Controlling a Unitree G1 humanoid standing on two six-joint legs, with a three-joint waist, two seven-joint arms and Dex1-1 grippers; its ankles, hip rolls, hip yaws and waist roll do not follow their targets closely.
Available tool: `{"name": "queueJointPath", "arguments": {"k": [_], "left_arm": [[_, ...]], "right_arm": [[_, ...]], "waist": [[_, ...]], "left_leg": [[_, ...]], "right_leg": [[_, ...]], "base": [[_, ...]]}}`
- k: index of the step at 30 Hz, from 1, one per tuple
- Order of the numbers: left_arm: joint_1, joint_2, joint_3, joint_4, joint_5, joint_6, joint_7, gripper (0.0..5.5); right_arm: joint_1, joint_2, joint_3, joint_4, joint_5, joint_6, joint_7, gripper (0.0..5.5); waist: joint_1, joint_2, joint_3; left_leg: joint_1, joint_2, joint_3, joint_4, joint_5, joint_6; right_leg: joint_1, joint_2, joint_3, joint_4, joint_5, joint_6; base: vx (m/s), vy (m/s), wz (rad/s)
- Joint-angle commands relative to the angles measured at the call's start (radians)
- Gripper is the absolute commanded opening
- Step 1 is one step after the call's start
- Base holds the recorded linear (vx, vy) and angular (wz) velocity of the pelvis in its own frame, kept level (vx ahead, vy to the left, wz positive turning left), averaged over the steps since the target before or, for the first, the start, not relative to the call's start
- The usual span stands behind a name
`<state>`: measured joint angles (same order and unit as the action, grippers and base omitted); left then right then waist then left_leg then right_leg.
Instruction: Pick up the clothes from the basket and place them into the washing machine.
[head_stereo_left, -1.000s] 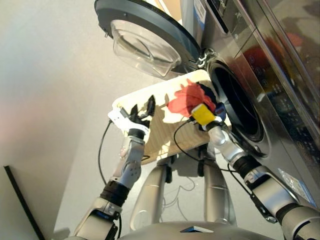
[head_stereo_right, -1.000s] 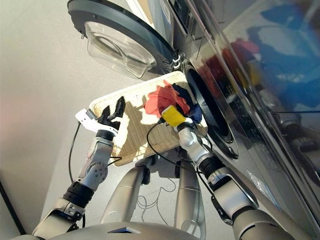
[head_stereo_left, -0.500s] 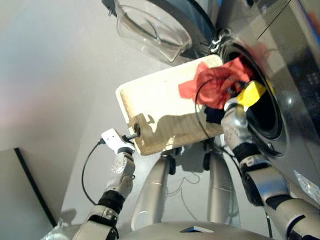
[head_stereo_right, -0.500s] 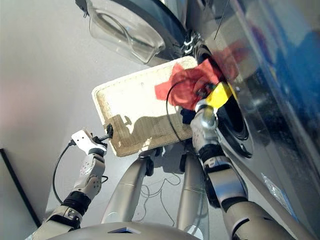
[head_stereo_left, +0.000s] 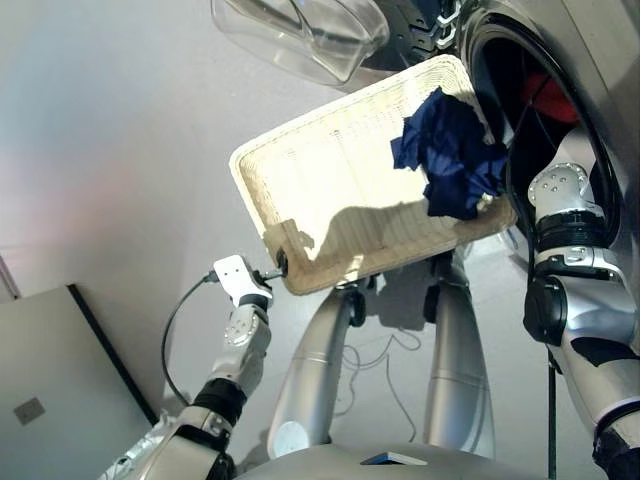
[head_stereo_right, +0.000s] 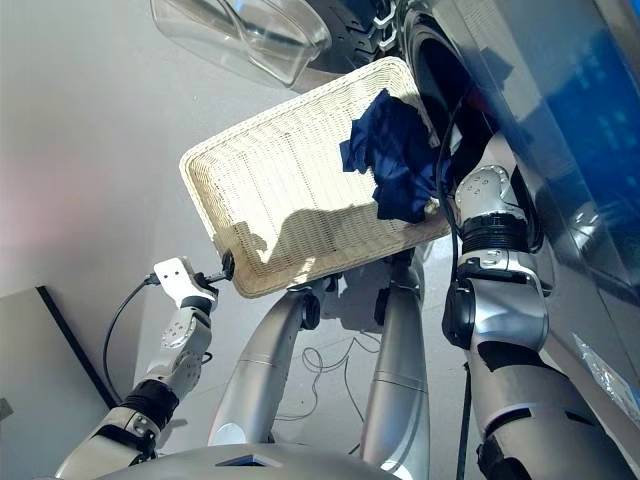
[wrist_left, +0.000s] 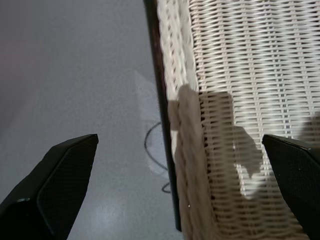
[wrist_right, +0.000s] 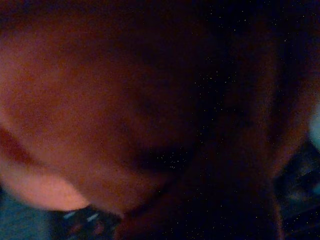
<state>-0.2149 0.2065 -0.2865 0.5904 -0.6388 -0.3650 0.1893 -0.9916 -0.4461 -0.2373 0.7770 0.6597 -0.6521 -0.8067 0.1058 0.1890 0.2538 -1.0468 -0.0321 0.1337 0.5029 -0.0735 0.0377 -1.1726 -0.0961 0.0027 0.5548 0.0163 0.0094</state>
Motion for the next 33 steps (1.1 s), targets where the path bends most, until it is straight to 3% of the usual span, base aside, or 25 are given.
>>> {"name": "queueJointPath", "arguments": {"k": [1,4,6,7,9,10,20,27,33], "left_arm": [[0.014,0.035,0.044,0.009,0.019,-0.05,0.017,5.5],[0.018,0.04,0.057,0.007,0.019,-0.049,0.0,5.5],[0.019,0.042,0.063,0.01,0.021,-0.048,-0.005,5.5],[0.022,0.046,0.073,0.018,0.023,-0.043,-0.016,5.5],[0.028,0.047,0.08,0.023,0.028,-0.044,-0.025,5.5],[0.024,0.055,0.095,0.038,0.027,-0.036,-0.046,5.5],[0.038,0.065,0.112,0.073,0.037,-0.008,-0.117,5.5],[-0.014,0.054,0.114,0.118,0.044,-0.001,-0.102,5.5],[-0.056,0.052,0.099,0.093,0.046,-0.002,-0.079,5.5]], "right_arm": [[0.044,-0.057,0.073,-0.029,-0.048,0.028,0.063,5.5],[0.065,-0.076,0.172,0.072,-0.009,0.119,0.223,5.5],[0.067,-0.082,0.205,0.103,0.014,0.137,0.279,5.5],[0.087,-0.09,0.282,0.125,-0.058,0.204,0.337,5.5],[0.094,-0.096,0.33,0.135,-0.099,0.236,0.381,5.5],[0.102,-0.107,0.403,0.163,-0.116,0.276,0.448,5.5],[0.118,-0.074,0.747,0.144,-0.399,0.395,0.697,5.5],[0.104,0.046,0.775,0.28,-0.466,0.432,0.709,5.5],[0.077,0.102,0.737,0.397,-0.451,0.448,0.683,5.5]], "waist": [[-0.04,0.017,-0.053],[-0.044,0.003,-0.053],[-0.047,0.0,-0.053],[-0.046,-0.013,-0.052],[-0.051,-0.018,-0.05],[-0.051,-0.034,-0.05],[-0.039,-0.081,-0.052],[-0.02,-0.089,-0.037],[0.0,-0.07,0.003]], "left_leg": [[0.006,0.005,-0.031,0.015,-0.059,-0.002],[0.009,0.01,-0.029,0.004,-0.052,-0.007],[0.009,0.011,-0.03,0.002,-0.049,-0.009],[0.01,0.015,-0.03,-0.002,-0.043,-0.012],[0.01,0.015,-0.031,-0.005,-0.039,-0.013],[0.008,0.017,-0.034,-0.006,-0.034,-0.015],[-0.011,0.014,-0.062,0.001,-0.012,-0.016],[-0.028,0.01,-0.074,0.006,-0.007,-0.014],[-0.081,0.003,-0.084,0.055,-0.011,-0.009]], "right_leg": [[0.053,0.049,-0.03,-0.031,-0.027,0.03],[0.059,0.049,-0.035,-0.045,-0.018,0.027],[0.062,0.049,-0.037,-0.05,-0.015,0.025],[0.069,0.048,-0.044,-0.061,-0.01,0.023],[0.073,0.047,-0.049,-0.067,-0.005,0.022],[0.08,0.047,-0.055,-0.076,0.0,0.02],[0.087,0.045,-0.084,-0.081,0.007,0.013],[0.077,0.041,-0.089,-0.072,0.001,0.013],[0.031,0.036,-0.097,-0.008,-0.023,0.011]], "base": [[0.0,0.0,0.0],[0.0,0.0,0.0],[-0.021,-0.025,0.009],[-0.046,-0.052,-0.001],[-0.047,-0.061,-0.027],[-0.043,-0.062,-0.005],[-0.019,-0.037,0.035],[0.0,0.0,0.0],[0.0,0.0,0.0]]}}
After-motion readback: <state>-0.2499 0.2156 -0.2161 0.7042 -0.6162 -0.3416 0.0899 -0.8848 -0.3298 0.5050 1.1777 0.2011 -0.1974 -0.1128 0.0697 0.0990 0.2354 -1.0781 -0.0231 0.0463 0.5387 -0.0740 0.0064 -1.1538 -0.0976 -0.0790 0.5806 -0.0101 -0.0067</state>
